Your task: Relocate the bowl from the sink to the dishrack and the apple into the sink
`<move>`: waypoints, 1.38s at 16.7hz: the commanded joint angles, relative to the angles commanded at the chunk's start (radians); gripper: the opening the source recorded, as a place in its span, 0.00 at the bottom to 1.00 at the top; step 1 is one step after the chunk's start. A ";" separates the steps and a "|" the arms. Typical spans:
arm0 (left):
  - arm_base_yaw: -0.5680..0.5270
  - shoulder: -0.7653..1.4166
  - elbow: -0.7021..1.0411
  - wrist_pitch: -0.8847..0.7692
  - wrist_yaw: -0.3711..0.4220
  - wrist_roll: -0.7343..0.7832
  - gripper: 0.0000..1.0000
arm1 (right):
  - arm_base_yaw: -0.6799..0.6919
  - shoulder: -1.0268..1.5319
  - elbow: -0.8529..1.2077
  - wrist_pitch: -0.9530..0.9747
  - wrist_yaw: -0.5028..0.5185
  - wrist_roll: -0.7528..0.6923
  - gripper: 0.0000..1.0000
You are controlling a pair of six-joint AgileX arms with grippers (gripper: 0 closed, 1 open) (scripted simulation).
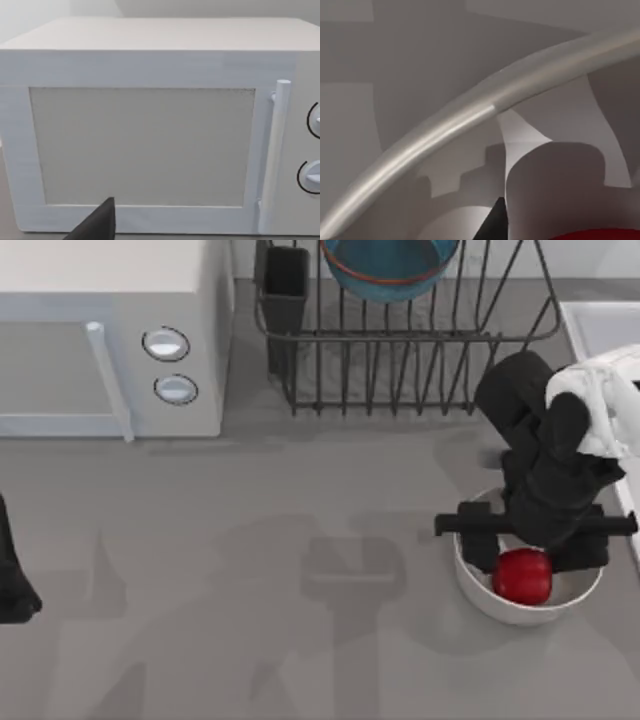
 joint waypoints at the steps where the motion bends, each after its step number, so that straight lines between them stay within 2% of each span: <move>1: 0.000 0.000 0.000 0.000 0.000 0.000 1.00 | 0.000 -0.001 0.003 -0.003 0.000 0.000 0.00; 4: 0.000 0.000 0.000 0.000 0.000 0.000 1.00 | 0.000 -0.022 0.062 -0.074 0.001 0.002 0.00; 9: 0.000 0.000 0.000 0.000 0.000 0.000 1.00 | -0.001 -0.093 0.209 -0.321 -0.001 -0.002 0.00; 12: 0.000 0.000 0.000 0.000 0.000 0.000 1.00 | -0.003 -0.125 0.257 -0.382 -0.001 -0.005 0.00; 18: 0.000 0.000 0.000 0.000 0.000 0.000 1.00 | -0.005 -0.126 0.255 -0.371 -0.004 -0.008 0.00; 23: 0.000 0.000 0.000 0.000 0.000 0.000 1.00 | -0.104 -0.157 0.224 -0.188 -0.069 -0.060 0.00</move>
